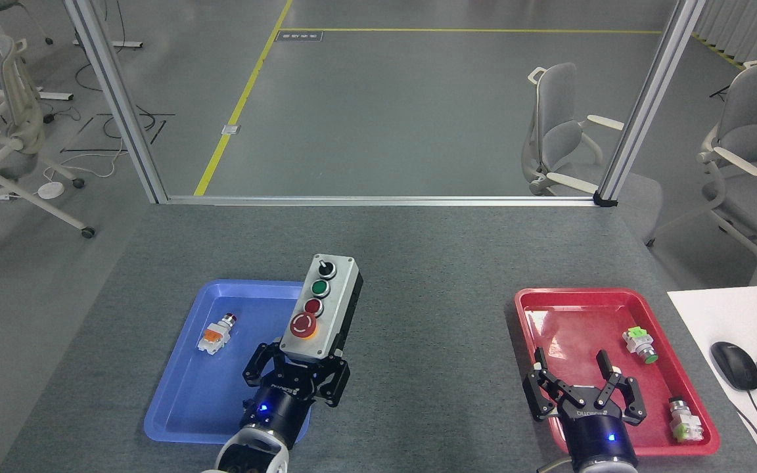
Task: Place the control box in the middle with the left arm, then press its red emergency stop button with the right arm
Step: 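Lift the control box and carry it toward the table middle with left gripper, then set the control box down, open left gripper and withdraw it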
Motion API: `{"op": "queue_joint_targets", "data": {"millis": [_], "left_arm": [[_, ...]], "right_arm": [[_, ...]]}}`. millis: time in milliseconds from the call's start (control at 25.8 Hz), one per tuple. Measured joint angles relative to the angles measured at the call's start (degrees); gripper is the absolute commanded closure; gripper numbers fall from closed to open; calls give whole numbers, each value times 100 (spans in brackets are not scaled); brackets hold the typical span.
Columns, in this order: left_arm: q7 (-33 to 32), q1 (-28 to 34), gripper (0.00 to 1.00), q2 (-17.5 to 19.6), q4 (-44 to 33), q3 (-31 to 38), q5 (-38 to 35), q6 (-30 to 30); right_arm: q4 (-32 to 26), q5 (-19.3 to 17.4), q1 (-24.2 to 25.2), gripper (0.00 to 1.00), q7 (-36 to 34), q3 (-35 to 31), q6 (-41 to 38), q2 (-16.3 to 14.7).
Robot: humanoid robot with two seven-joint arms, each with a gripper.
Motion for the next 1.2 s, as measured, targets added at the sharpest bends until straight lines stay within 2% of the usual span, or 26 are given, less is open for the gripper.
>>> {"op": "queue_joint_targets", "data": {"millis": [155, 310, 582, 892, 931, 1009, 1125, 1203], "left_arm": [[-197, -142, 100, -376, 231, -650, -244, 249], [-262, -382, 100, -721, 954, -1124, -616, 391], [-296, -946, 100, -833, 2013, -2170, -862, 861], [-365, -1221, 100, -848, 2527, -2702, -836, 892], [-363, -1226, 92, -850, 2545, -2726, -830, 892], [-341, -1231, 62, -850, 2567, -2755, -822, 892], [-347, -1244, 29, -850, 2579, -2774, -818, 908], [-363, -1255, 17, -848, 2583, -2777, -815, 914]], "right_arm": [[8, 0, 1, 2, 29, 1, 0, 4], [27, 0, 1, 2, 8, 2, -9, 8], [54, 0, 2, 3, -5, 2, -19, 23], [58, 0, 2, 3, -22, 2, -22, 33], [59, 0, 1, 3, -22, 2, -22, 33], [61, 0, 1, 3, -22, 2, -22, 35], [62, 0, 1, 3, -9, 7, -22, 42], [65, 0, 1, 3, -7, 13, -22, 51]]}}
